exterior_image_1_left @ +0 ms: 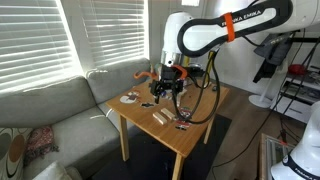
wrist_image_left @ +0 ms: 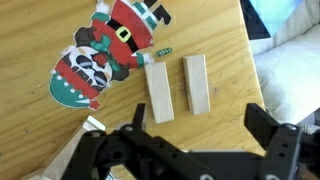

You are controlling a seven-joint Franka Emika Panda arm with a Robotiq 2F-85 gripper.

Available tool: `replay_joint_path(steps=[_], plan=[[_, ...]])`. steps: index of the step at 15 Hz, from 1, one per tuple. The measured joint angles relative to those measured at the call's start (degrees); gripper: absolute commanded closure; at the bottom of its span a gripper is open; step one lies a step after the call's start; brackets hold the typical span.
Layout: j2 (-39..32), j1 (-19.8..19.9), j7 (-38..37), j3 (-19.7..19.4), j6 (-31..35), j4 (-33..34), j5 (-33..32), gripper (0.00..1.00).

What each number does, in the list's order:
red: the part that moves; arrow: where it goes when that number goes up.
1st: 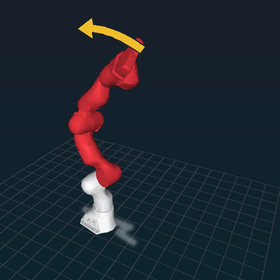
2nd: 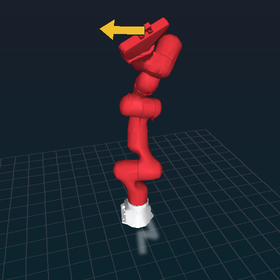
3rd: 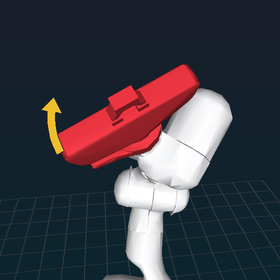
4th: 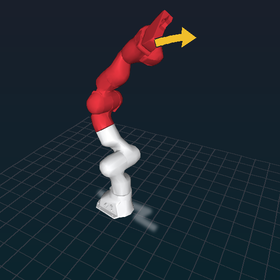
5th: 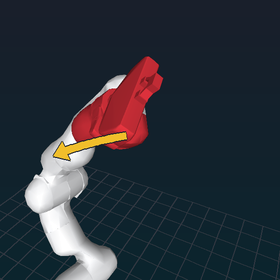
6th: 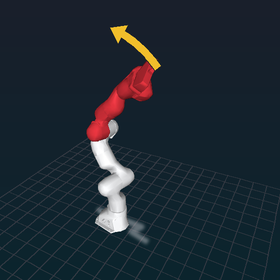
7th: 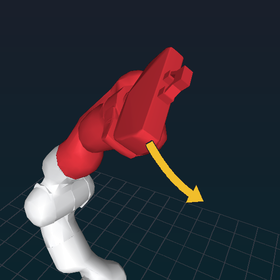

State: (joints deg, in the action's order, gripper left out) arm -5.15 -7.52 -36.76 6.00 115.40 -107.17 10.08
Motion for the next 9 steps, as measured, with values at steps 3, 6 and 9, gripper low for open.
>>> replay_joint_path(steps=[3, 6, 9], plan=[[0.01, -0.10, 0.00, 0.02, 0.27, -0.43, 0.01, 0.00], [-0.39, 0.51, -4.54, -0.93, 0.27, -0.50, 0.02, 0.00], [-0.91, 1.98, -10.24, -2.55, 0.08, -0.76, 0.05, 0.00]])
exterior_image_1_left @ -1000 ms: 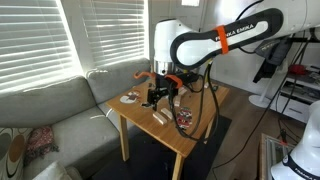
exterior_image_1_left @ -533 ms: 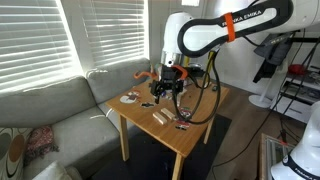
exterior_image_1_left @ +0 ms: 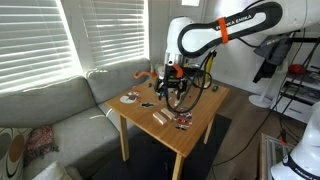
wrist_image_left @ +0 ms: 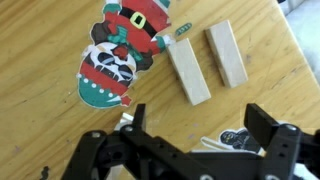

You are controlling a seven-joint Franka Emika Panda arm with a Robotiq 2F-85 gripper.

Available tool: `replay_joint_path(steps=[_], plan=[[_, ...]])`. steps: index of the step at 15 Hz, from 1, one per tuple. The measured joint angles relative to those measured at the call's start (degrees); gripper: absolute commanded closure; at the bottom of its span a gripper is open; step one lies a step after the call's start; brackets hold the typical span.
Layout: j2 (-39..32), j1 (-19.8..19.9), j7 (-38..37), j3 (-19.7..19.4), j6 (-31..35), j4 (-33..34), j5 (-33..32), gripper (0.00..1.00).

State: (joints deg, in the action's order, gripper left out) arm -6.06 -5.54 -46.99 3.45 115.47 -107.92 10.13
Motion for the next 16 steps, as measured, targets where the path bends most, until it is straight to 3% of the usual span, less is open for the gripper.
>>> replay_joint_path(steps=[5, 16], plan=[[-1.05, 1.68, -7.34, -1.99, -0.02, -0.15, -0.01, 0.00], [-2.35, 2.46, -13.23, -3.63, 0.01, -1.94, -0.01, 0.03]])
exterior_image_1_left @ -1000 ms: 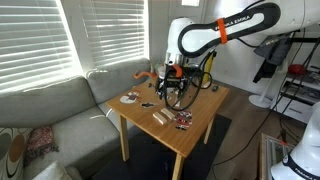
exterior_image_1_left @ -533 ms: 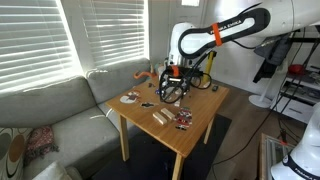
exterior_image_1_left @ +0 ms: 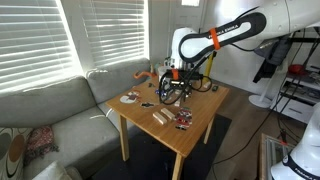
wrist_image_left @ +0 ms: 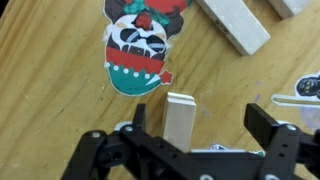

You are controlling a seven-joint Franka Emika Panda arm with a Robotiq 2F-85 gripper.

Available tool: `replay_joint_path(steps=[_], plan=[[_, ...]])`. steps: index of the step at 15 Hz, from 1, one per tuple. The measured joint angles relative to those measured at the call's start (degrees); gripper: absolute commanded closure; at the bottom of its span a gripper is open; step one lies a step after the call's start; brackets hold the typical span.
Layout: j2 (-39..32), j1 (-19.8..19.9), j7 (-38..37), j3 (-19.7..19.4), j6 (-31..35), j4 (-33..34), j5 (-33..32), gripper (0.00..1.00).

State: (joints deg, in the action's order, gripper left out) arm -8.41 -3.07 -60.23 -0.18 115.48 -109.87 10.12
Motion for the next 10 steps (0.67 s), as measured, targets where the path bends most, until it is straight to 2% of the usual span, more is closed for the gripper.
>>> replay_joint_path(steps=[2, 3, 10], plan=[[0.00, 0.11, -0.50, -0.18, 0.00, -0.49, 0.00, 0.27], [0.00, 0.16, -0.68, -0.32, 0.01, -0.75, 0.00, 0.31], [0.06, 0.60, -1.90, -0.65, 0.19, -1.21, 0.00, 0.81]])
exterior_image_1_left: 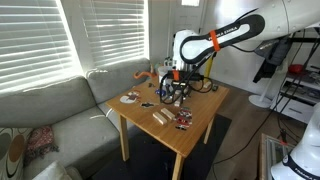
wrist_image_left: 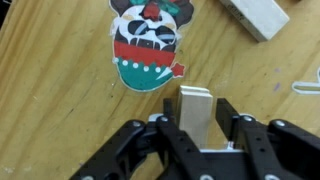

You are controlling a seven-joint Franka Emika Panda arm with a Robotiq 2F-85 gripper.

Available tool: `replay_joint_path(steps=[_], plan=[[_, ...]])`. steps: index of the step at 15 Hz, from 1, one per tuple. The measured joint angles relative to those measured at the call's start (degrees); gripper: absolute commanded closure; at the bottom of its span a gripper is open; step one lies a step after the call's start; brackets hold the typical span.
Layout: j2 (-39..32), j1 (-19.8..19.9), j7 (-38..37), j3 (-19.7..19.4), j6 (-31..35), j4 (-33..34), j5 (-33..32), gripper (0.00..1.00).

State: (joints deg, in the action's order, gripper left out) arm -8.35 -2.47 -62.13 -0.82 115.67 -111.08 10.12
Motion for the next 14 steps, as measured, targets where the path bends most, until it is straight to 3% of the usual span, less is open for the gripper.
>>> replay_joint_path(steps=[2, 14], plan=[[0.22, -0.01, -0.86, 0.01, 0.00, -0.03, 0.00, 0.94], [6.41, -0.68, -11.07, 1.63, 0.05, -5.47, 0.04, 0.93]])
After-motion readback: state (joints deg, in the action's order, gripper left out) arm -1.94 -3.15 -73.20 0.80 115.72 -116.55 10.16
